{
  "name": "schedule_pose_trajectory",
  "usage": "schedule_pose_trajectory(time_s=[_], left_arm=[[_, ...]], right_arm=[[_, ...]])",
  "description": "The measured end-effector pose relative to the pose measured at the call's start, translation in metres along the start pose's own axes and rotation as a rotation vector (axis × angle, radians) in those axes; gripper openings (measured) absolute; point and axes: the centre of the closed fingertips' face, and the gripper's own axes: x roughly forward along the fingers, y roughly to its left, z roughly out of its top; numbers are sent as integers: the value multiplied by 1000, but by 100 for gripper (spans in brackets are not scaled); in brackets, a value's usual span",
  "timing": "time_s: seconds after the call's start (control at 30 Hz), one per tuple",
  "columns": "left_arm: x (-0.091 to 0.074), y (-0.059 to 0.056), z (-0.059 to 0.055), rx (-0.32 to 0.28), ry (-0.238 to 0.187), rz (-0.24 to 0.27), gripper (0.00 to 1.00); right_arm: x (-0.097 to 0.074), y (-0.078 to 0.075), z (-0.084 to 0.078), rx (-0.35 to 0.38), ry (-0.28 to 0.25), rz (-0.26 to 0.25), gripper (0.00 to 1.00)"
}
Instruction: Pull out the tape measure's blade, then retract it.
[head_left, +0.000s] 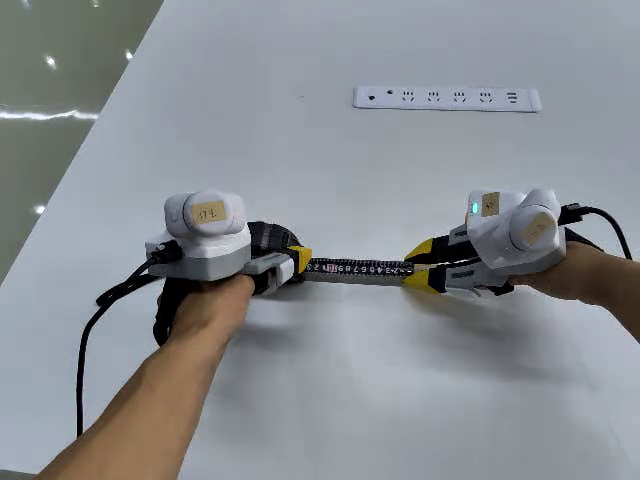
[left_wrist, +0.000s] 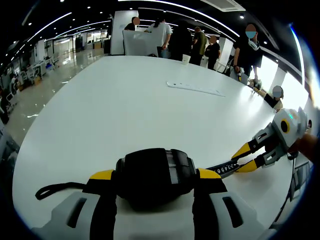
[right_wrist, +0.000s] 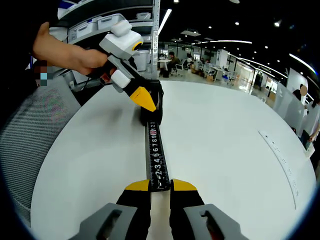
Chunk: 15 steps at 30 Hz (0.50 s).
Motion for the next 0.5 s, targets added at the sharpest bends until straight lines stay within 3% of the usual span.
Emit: schedule_pose_trajectory(time_s=[0.5], left_arm=[[-1,0,0,-2,1,-3,56]], right_arm=[[10,3,10,0,-9,10,10]])
